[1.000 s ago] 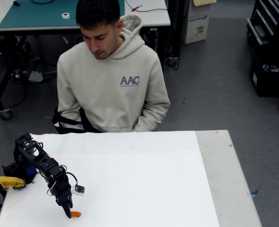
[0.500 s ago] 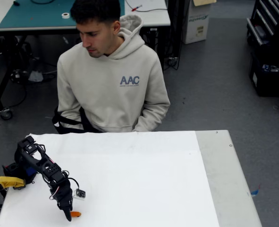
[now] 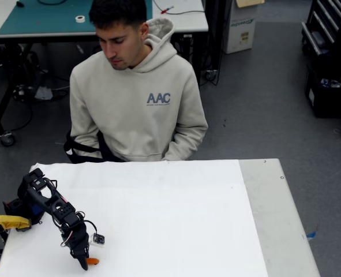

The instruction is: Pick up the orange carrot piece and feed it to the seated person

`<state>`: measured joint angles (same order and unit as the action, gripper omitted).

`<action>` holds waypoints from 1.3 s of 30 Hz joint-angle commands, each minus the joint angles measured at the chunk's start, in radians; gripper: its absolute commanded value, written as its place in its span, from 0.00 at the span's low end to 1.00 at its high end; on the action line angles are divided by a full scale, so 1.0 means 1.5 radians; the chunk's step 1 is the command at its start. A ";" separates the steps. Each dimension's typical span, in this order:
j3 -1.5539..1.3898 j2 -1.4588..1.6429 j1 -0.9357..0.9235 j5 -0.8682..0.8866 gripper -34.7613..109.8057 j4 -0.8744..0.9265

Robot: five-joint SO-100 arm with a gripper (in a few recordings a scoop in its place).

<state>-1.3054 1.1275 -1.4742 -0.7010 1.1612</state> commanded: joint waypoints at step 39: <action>0.021 0.018 0.119 0.001 0.22 0.295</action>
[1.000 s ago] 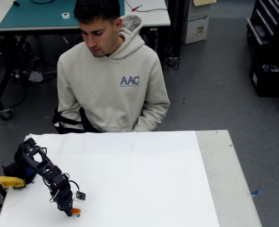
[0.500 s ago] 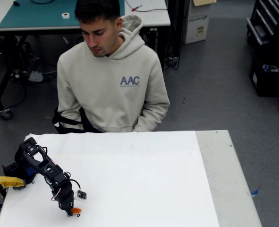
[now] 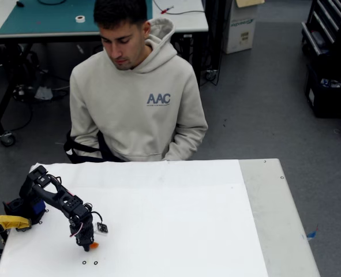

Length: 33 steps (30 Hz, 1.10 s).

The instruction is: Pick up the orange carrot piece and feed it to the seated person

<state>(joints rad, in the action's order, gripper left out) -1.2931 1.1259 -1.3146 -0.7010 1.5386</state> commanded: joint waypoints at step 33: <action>0.114 0.276 0.674 0.595 0.22 0.117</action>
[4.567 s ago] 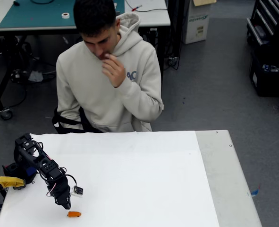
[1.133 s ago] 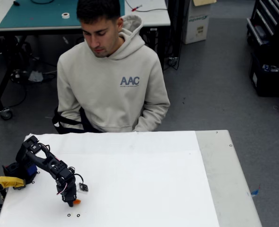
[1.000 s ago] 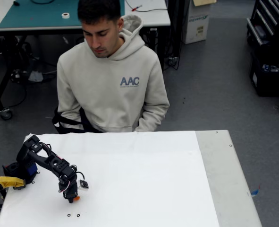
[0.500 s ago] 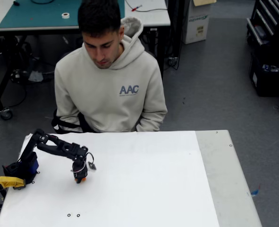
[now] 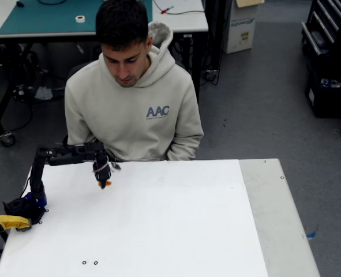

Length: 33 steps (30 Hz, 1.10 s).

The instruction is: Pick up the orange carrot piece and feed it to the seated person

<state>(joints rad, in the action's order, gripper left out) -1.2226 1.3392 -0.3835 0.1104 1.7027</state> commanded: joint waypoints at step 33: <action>0.614 0.302 0.425 0.677 0.22 0.006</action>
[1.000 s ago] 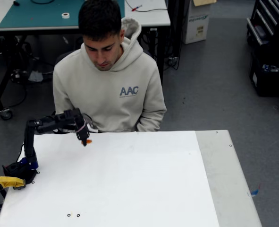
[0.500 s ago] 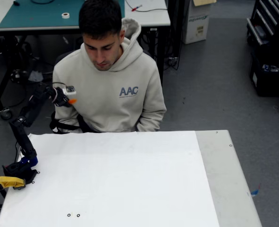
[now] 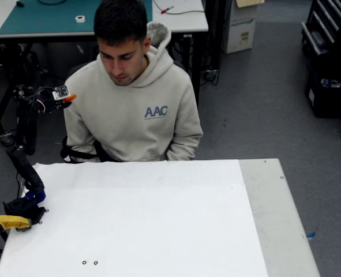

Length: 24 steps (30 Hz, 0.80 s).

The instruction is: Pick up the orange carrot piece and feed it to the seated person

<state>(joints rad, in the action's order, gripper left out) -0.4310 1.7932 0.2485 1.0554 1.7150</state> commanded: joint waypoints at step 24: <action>0.223 -0.050 0.002 0.366 0.22 -0.078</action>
<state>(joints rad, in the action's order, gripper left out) -0.1595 1.6843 0.2470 1.5815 1.6444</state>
